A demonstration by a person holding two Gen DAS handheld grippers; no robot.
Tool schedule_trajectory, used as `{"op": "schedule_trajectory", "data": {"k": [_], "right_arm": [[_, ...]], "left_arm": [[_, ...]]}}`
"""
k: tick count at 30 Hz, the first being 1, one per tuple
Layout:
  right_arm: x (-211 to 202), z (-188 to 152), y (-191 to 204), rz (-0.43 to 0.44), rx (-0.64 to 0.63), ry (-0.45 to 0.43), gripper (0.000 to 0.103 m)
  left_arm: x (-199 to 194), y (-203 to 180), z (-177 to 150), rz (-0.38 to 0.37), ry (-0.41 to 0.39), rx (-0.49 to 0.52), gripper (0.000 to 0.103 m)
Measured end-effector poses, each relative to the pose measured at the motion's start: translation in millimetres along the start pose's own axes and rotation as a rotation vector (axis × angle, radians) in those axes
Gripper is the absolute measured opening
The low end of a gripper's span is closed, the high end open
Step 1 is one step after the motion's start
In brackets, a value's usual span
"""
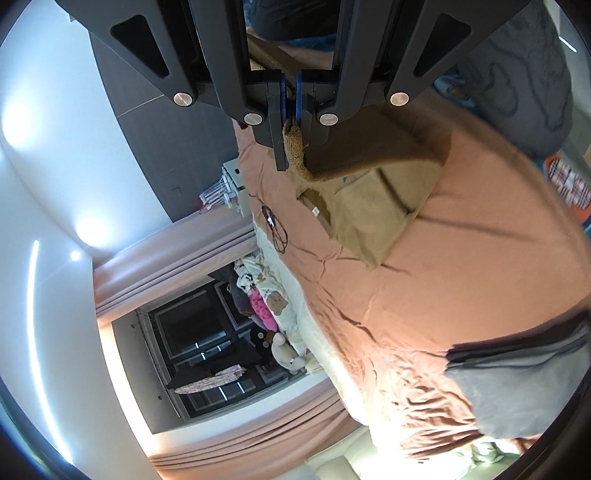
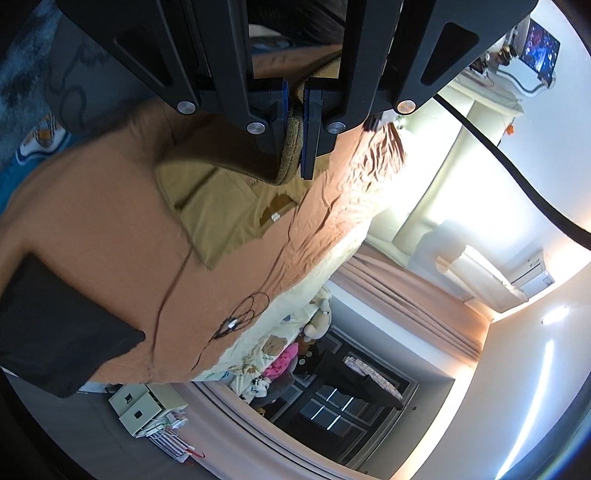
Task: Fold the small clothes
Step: 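Fold the held hem over toward the collar with both grippers, then open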
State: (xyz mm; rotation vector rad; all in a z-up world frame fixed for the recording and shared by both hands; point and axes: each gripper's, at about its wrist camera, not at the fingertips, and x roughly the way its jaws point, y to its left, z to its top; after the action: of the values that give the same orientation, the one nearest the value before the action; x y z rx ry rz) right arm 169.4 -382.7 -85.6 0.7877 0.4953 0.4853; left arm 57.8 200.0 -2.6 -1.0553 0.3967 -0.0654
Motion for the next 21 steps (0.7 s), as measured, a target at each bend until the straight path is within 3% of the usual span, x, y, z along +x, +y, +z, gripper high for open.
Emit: {"op": "schedule_trajectory", "data": {"k": [9,21], "right_arm": [[53,28,-2,0.012,0.010,-0.016,0.001],[111,52,-16,-0.042,0.052,0.012,0.001]], "left_arm": [[48,-16,48,0.000,-0.013,0.009,0.002],[124,-16,91,0.053,0.018,-0.001,0.002]]}}
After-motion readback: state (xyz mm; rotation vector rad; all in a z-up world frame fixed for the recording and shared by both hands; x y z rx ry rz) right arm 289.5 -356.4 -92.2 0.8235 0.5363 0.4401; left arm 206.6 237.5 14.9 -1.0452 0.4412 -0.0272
